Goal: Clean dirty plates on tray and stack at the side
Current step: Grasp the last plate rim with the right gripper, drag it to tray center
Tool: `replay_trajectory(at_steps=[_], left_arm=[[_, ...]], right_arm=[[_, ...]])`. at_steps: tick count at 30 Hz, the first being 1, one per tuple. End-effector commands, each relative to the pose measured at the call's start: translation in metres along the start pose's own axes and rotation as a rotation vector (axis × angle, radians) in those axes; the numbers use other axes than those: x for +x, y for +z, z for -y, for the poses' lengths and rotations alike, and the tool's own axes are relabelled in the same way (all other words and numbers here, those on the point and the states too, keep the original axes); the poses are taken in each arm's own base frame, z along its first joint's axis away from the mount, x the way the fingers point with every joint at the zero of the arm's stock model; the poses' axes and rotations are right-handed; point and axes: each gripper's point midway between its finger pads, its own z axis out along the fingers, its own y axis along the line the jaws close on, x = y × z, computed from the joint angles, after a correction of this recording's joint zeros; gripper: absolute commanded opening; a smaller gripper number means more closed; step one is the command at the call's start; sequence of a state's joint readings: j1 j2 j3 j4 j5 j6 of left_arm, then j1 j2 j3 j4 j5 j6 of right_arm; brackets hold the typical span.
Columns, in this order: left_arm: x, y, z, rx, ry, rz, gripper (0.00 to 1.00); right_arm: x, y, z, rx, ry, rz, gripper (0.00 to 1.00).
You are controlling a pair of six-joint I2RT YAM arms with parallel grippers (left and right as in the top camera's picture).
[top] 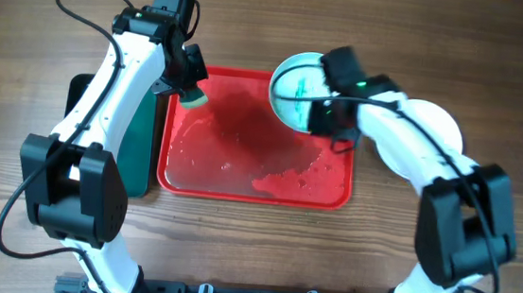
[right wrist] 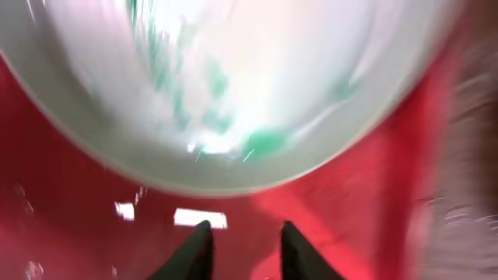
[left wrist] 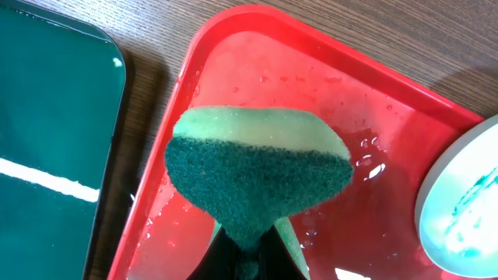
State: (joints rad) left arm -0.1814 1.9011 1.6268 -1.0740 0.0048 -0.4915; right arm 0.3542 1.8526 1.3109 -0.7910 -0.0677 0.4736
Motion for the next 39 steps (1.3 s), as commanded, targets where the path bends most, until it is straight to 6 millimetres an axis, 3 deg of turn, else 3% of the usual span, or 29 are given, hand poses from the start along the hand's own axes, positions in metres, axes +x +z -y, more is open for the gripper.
replay_trajectory(at_steps=[1,7,15,22,26,29,33,36,39], left_arm=[[-0.003,-0.003,0.003,0.008,0.016,0.009,0.04],[-0.003,-0.003,0.003,0.008,0.016,0.009,0.04],[-0.003,-0.003,0.003,0.008,0.016,0.009,0.04],[-0.003,-0.003,0.003,0.008,0.016,0.009,0.04],[-0.003,-0.003,0.003,0.008,0.016,0.009,0.04],[-0.003,-0.003,0.003,0.008,0.016,0.009,0.04],[-0.003,-0.003,0.003,0.008,0.016,0.009,0.04],[-0.003,-0.003,0.003,0.008,0.016,0.009,0.04],[-0.003,-0.003,0.003,0.009,0.016,0.009,0.04]], right_arm=[[-0.037,-0.014,0.03,0.043,0.02,0.115,0.34],[-0.079,0.004,0.041,0.099,-0.034,0.253,0.47],[-0.101,0.035,0.041,0.12,-0.099,0.316,0.46],[-0.098,0.042,0.04,0.106,-0.111,0.295,0.2],[-0.087,0.045,0.032,0.057,-0.121,0.249,0.04],[-0.069,0.049,0.023,0.017,-0.133,0.172,0.04],[-0.018,0.053,0.008,-0.042,-0.161,-0.023,0.04],[0.009,0.053,-0.004,-0.052,-0.202,-0.112,0.04],[0.023,0.053,-0.019,-0.069,-0.278,-0.141,0.04]])
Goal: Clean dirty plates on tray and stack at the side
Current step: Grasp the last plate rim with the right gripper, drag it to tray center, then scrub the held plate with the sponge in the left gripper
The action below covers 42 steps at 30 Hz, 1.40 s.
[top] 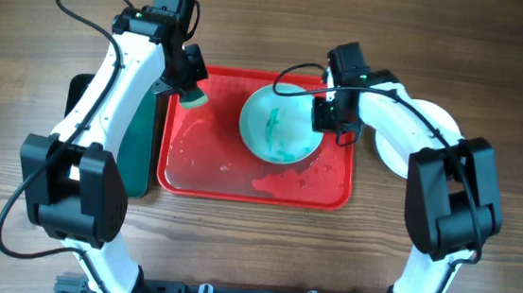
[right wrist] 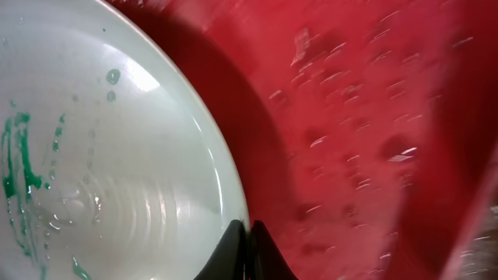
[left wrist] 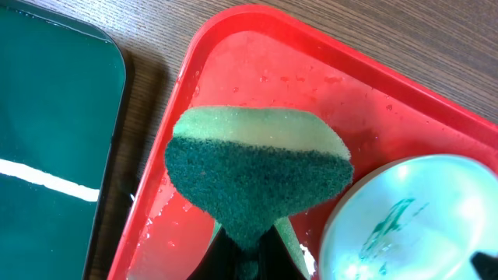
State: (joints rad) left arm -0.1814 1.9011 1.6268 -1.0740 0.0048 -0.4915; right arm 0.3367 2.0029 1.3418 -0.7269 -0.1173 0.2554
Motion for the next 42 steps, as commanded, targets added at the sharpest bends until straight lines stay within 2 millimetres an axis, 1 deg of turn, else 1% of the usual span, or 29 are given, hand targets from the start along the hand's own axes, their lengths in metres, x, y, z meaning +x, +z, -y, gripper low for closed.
replay_trajectory(at_steps=[1,2,3,5,6,8,9,12,14,16,19,22,23,25,27,31,33,35,38,40,42], left_arm=[[-0.003,-0.003,0.003,0.008,0.016,0.009,0.04],[-0.003,-0.003,0.003,0.008,0.016,0.009,0.04],[-0.003,-0.003,0.003,0.009,0.016,0.009,0.04],[-0.003,-0.003,0.003,0.009,0.015,0.009,0.04],[-0.003,-0.003,0.003,0.009,0.015,0.009,0.04],[-0.003,-0.003,0.003,0.009,0.016,0.009,0.04],[-0.002,-0.003,0.004,0.009,0.017,0.009,0.04],[-0.002,-0.003,0.005,0.009,0.02,0.008,0.04],[0.0,-0.002,0.007,0.01,0.026,0.007,0.04],[0.002,0.001,0.009,0.008,0.032,0.0,0.04],[0.006,0.005,0.012,0.006,0.042,-0.012,0.04],[0.009,0.01,0.015,0.002,0.053,-0.023,0.04],[0.011,0.011,0.017,0.0,0.058,-0.027,0.04],[0.014,0.014,0.02,-0.002,0.067,-0.034,0.04],[0.017,0.018,0.022,-0.006,0.077,-0.045,0.04],[0.022,0.03,0.023,-0.022,0.089,-0.072,0.04],[0.024,0.033,0.024,-0.025,0.124,-0.08,0.04],[0.026,0.035,0.026,-0.024,0.176,-0.085,0.04],[0.03,0.035,0.032,-0.011,0.275,-0.092,0.04],[0.039,0.037,0.045,0.043,0.393,-0.118,0.04],[0.046,0.042,0.05,0.058,0.443,-0.138,0.04]], right_arm=[[0.024,0.01,-0.03,-0.052,-0.098,-0.073,0.04],[0.025,0.01,-0.037,-0.065,-0.11,-0.074,0.05],[0.027,0.009,-0.05,-0.118,-0.122,-0.08,0.1],[0.025,0.006,-0.07,-0.219,-0.131,-0.074,0.14],[0.023,0.005,-0.076,-0.254,-0.128,-0.07,0.19],[0.016,0.004,-0.081,-0.271,-0.063,-0.048,0.34],[0.011,0.004,-0.082,-0.276,-0.026,-0.034,0.38],[0.006,0.005,-0.084,-0.284,-0.001,-0.016,0.39],[0.011,0.006,-0.082,-0.276,0.004,-0.034,0.4],[0.018,0.007,-0.079,-0.26,0.034,-0.067,0.39],[0.029,0.014,-0.071,-0.228,0.087,-0.098,0.39],[0.039,0.022,-0.066,-0.221,0.144,-0.12,0.27],[0.04,0.023,-0.067,-0.224,0.15,-0.121,0.21],[0.039,0.022,-0.069,-0.237,0.152,-0.12,0.12],[0.038,0.023,-0.072,-0.241,0.145,-0.113,0.05],[0.02,0.023,-0.076,-0.257,0.123,-0.036,0.04],[0.009,0.022,-0.078,-0.263,0.109,0.011,0.04],[0.003,0.021,-0.081,-0.279,0.078,0.039,0.04],[0.002,0.021,-0.082,-0.28,0.079,0.042,0.04],[0.002,0.021,-0.082,-0.283,0.08,0.04,0.04],[0.002,0.021,-0.082,-0.283,0.079,0.041,0.04]])
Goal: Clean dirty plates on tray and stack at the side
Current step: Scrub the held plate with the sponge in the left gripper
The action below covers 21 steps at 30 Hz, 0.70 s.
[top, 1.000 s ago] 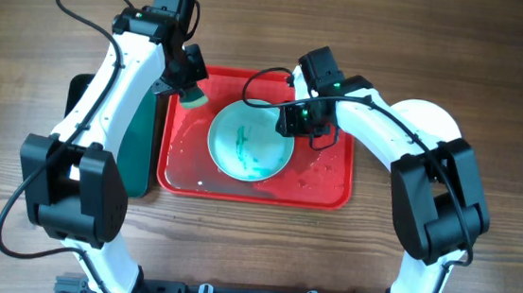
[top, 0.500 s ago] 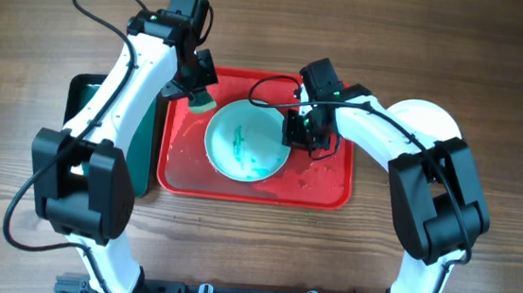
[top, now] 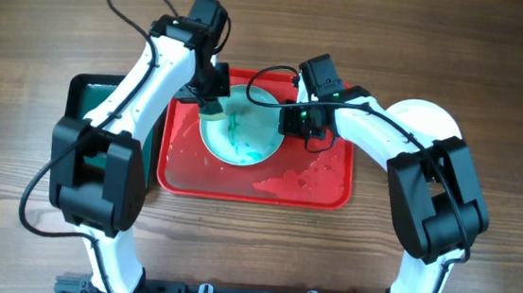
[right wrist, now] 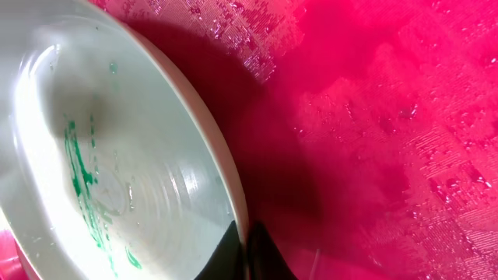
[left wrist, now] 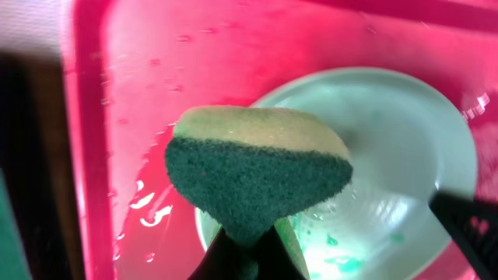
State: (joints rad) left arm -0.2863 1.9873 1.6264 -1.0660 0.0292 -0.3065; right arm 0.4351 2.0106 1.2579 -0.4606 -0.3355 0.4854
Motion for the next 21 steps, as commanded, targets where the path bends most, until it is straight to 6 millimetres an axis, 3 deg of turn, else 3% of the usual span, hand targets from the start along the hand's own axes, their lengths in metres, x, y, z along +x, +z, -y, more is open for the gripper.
replay_trajectory(at_steps=[1,13,16,19,21], left_arm=[[0.01,0.017,0.02,0.049,0.172,-0.057,0.04],[0.068,0.088,0.007,0.008,0.18,-0.25,0.04],[0.077,0.089,0.03,0.123,0.201,-0.274,0.04],[0.086,0.081,0.08,0.359,0.304,-0.28,0.04],[0.085,0.079,0.098,0.405,0.32,-0.256,0.04]], right_arm=[[0.004,0.006,0.0,-0.002,-0.015,-0.012,0.04],[0.004,0.006,0.001,0.001,-0.014,-0.014,0.04],[0.004,0.006,0.001,0.001,-0.014,-0.014,0.04],[0.004,0.006,0.001,0.001,-0.014,-0.014,0.04],[0.004,0.006,0.001,0.003,-0.014,-0.013,0.04]])
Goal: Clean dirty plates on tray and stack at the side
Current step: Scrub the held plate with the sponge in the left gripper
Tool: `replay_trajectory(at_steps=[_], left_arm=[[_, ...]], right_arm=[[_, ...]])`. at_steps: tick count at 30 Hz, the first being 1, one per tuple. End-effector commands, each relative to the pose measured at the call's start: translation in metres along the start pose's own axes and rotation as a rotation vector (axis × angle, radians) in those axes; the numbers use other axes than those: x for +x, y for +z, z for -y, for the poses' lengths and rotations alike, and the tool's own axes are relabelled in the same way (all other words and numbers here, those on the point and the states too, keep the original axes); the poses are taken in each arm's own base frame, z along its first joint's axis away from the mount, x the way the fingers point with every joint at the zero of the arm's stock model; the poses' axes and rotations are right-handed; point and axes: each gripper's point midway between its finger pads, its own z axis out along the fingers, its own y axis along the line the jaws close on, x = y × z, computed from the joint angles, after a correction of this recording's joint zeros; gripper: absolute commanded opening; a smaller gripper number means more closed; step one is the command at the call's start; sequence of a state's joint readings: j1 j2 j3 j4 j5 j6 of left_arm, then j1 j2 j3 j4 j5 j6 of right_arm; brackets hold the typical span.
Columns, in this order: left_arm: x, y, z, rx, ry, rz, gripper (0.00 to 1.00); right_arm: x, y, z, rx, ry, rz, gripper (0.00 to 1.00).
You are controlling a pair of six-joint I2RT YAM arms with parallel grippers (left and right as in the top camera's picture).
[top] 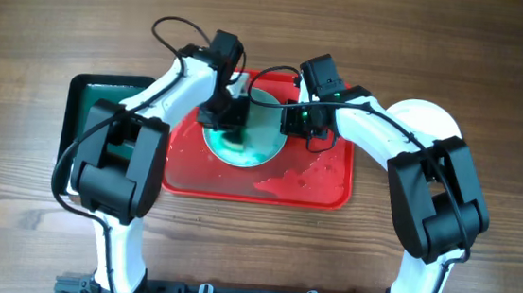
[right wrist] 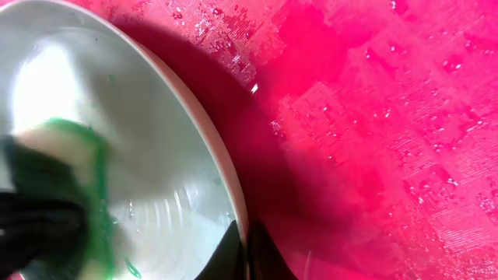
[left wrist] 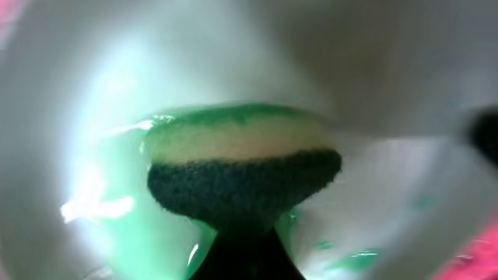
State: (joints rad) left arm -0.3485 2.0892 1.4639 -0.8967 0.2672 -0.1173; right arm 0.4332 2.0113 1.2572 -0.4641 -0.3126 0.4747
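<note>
A white plate [top: 260, 137] smeared with green sits on the wet red tray [top: 324, 185]. My right gripper [right wrist: 243, 233] is shut on the plate's right rim [right wrist: 226, 167], one finger on each side. My left gripper [left wrist: 243, 253] is shut on a yellow and green sponge [left wrist: 241, 167], which presses into the plate's inside [left wrist: 389, 194] amid green suds. In the overhead view the sponge [top: 233, 142] lies over the plate's left half, under the left gripper [top: 229, 117].
A dark green tray [top: 88, 117] lies left of the red tray. White plates [top: 430, 119] sit at the right of the red tray, partly under my right arm. Pale foam [top: 287, 179] lies on the red tray's front part.
My left gripper has come down with the sponge from above the plate's left edge into the plate, where green suds now spread. The right gripper keeps its hold on the rim.
The right gripper held the plate tilted at the tray's back right while the left held the sponge over the tray's left corner. The plate then lay in the tray's middle, later further left with the sponge above it. Now the sponge presses inside it.
</note>
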Motion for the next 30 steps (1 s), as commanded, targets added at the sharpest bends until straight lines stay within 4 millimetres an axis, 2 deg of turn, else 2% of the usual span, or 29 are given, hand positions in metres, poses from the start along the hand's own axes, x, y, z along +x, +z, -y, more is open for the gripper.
replay_trajectory(at_steps=[1,3,7,9,13,16,19,21,23,26,30], left_arm=[[0.016,0.025,0.06,0.204,0.088,-0.06,0.04],[0.007,0.028,0.068,0.2,0.063,-0.019,0.04],[-0.016,0.03,0.038,0.018,-0.095,0.084,0.04],[-0.03,0.025,0.0,-0.169,-0.19,0.176,0.04],[-0.042,0.006,-0.053,-0.408,-0.248,0.275,0.04],[-0.042,-0.003,-0.088,-0.427,-0.366,0.276,0.04],[-0.032,-0.004,-0.107,-0.365,-0.448,0.211,0.04],[-0.019,-0.003,-0.111,-0.316,-0.449,0.137,0.04],[-0.008,-0.001,-0.105,-0.266,-0.384,0.068,0.04],[0.022,0.004,-0.076,-0.119,-0.222,-0.097,0.04],[0.057,0.0,-0.039,0.065,0.001,-0.251,0.04]], right_arm=[[0.005,0.005,-0.004,-0.02,-0.007,-0.02,0.04],[0.005,0.005,-0.004,-0.02,-0.007,-0.021,0.04],[0.005,0.005,-0.004,-0.019,-0.007,-0.021,0.04],[0.006,0.005,-0.004,-0.019,-0.006,-0.023,0.04],[0.006,0.005,-0.003,-0.018,-0.005,-0.024,0.04],[0.006,0.005,-0.003,-0.017,-0.002,-0.026,0.04],[0.01,0.006,-0.001,-0.01,0.021,-0.04,0.04],[0.015,0.008,-0.002,-0.027,0.034,-0.068,0.04],[0.021,0.013,-0.007,-0.07,0.022,-0.103,0.04],[0.026,0.018,-0.014,-0.14,0.008,-0.141,0.04],[0.022,0.016,-0.019,-0.196,-0.01,-0.136,0.04]])
